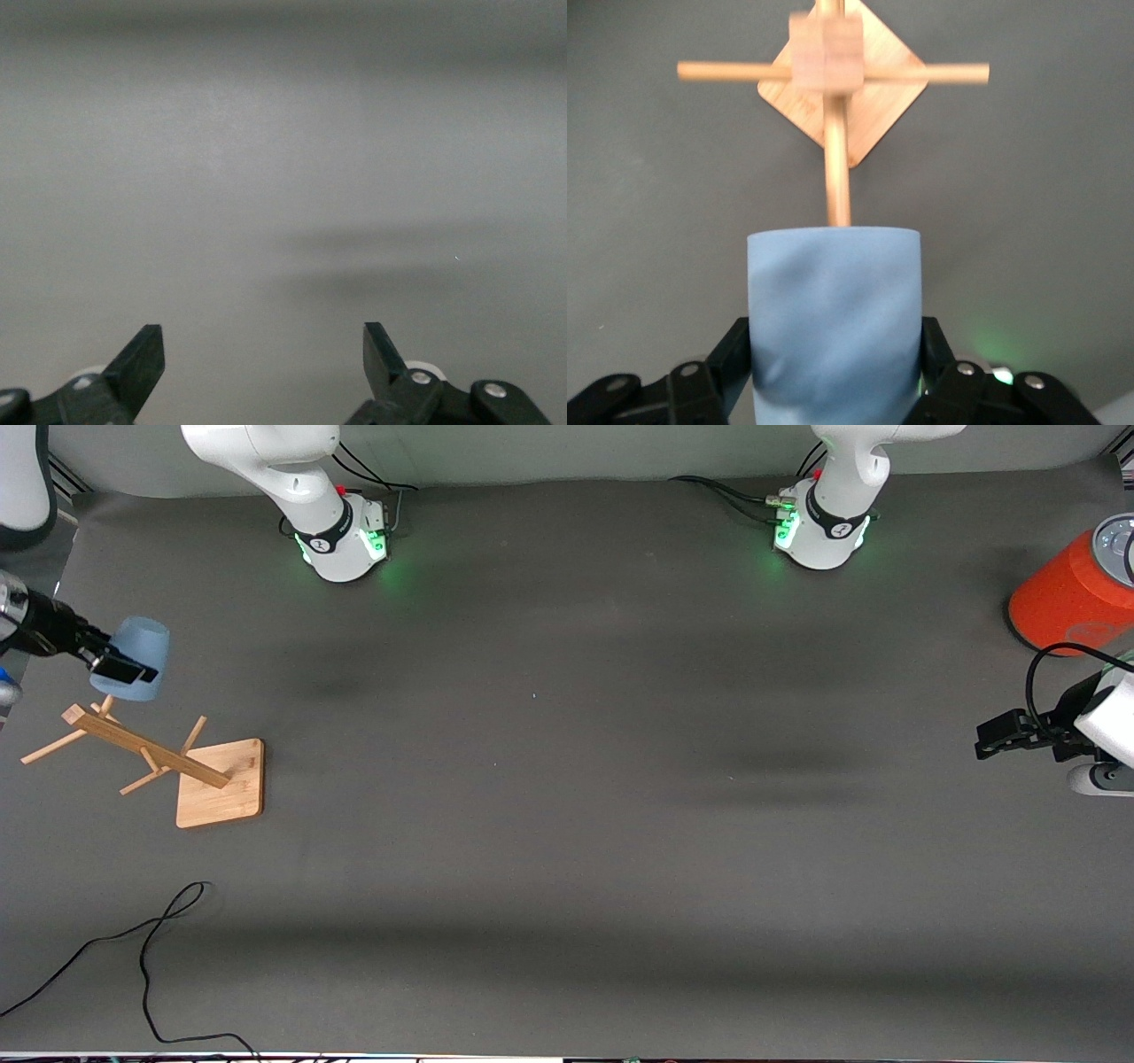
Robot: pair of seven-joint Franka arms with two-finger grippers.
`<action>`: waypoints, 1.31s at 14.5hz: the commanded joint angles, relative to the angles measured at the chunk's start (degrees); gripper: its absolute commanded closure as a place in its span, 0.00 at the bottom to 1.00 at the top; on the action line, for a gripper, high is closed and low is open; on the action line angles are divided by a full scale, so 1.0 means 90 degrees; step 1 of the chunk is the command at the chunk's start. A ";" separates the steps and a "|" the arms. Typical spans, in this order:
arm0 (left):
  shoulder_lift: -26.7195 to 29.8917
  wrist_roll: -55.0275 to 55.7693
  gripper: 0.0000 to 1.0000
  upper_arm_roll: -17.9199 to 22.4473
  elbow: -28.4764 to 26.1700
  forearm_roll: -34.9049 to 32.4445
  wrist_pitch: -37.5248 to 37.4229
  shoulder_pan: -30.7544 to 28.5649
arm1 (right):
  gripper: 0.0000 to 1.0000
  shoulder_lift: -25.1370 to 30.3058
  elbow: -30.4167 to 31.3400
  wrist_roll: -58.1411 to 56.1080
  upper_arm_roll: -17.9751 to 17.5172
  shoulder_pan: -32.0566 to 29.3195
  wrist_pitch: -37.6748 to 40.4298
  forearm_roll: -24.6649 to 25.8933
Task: Rotate and upright cup with both arms
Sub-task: 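Pull the blue cup off the peg and carry it to mid-table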
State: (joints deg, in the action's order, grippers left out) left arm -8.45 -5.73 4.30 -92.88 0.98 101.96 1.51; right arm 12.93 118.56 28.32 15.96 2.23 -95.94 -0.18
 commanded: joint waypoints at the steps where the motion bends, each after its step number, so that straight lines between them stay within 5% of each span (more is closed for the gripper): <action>1: 0.0001 -0.0125 0.00 0.0010 0.0095 0.0067 -0.0069 -0.0001 | 0.72 0.0438 0.0098 0.0640 -0.0006 0.0250 0.0347 -0.0293; 9: 0.0001 -0.0125 0.00 0.0010 0.0095 0.0067 -0.0040 -0.0021 | 0.72 0.0645 -0.0271 0.4279 -0.0025 0.2659 0.0543 -0.0653; 14: -0.0009 -0.0125 0.00 0.0010 0.0203 0.0047 -0.0040 -0.0001 | 0.72 -0.0993 -0.1929 0.7082 -0.0025 0.4574 0.0202 -0.1025; 19: -0.0038 -0.0115 0.00 0.0010 0.0193 0.0018 -0.0088 0.0018 | 0.72 -0.3375 -0.4410 0.9242 -0.0025 0.5611 0.0153 -0.1269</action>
State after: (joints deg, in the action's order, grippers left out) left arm -8.47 -5.79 4.28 -92.16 0.98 101.97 1.44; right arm -6.21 91.48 105.39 14.79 50.60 -96.64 -9.85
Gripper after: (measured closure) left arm 0.000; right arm 0.207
